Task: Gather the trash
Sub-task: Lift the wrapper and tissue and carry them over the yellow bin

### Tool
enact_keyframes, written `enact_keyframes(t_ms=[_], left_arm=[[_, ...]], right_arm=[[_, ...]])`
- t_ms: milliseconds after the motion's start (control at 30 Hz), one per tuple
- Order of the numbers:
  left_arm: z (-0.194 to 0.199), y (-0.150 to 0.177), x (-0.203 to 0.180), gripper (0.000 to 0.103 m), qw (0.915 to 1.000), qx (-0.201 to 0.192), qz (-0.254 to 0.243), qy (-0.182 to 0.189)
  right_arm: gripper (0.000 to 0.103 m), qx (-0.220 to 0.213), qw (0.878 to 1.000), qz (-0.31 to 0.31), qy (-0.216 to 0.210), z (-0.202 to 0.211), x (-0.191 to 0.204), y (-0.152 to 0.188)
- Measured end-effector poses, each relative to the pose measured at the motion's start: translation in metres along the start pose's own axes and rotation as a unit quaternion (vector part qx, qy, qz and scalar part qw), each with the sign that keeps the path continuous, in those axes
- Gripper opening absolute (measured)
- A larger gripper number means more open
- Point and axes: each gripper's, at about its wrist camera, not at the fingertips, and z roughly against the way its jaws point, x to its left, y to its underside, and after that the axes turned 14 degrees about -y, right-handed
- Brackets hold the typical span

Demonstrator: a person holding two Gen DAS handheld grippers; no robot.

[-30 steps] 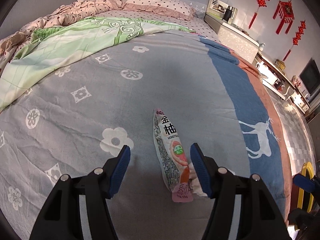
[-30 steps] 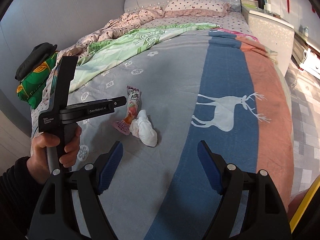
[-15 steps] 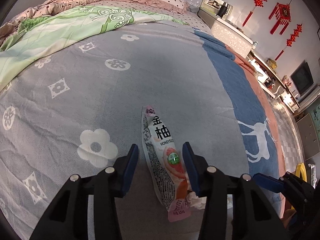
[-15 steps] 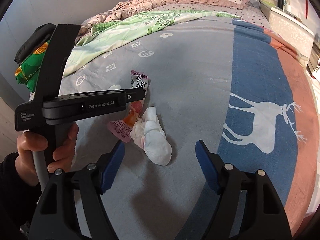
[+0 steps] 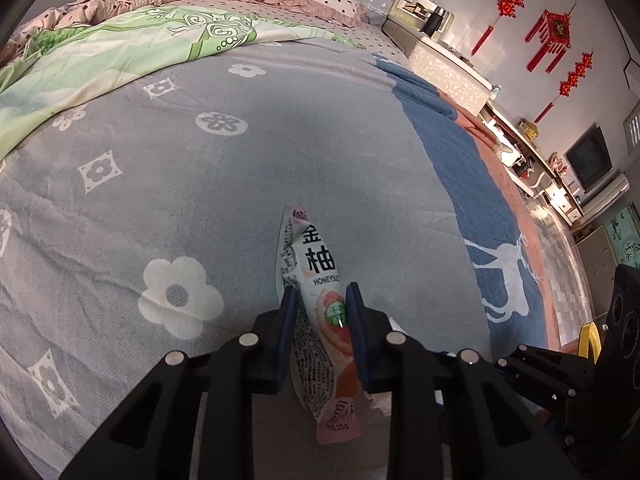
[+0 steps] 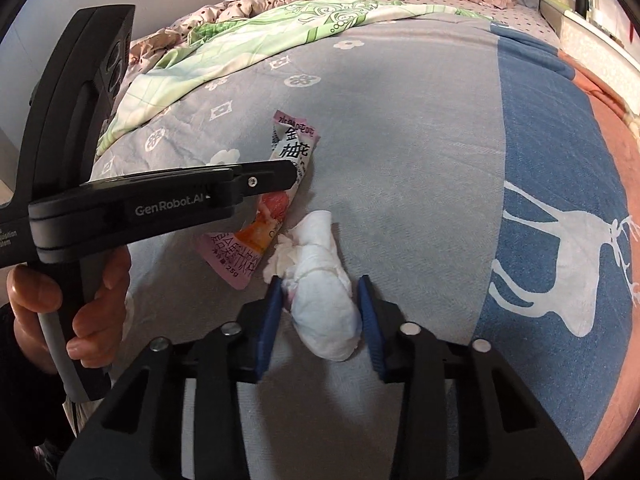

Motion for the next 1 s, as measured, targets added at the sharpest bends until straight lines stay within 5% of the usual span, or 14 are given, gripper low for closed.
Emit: enact_keyframes(t_ms=[433, 1000], left_arm=[[0.033, -0.001, -0.003, 0.021, 0.9998, -0.022, -0.002, -0.002], [0.134, 0.029, -0.056, 0.021, 0.9959, -0.082, -0.034, 0.016]], right_arm=[[0.028, -0.029, 0.999, -0.016, 0.014, 0.040, 0.006, 0.014], [0.028, -0.153, 0.984, -0.086, 0.026, 0.196, 0.006, 0.064]])
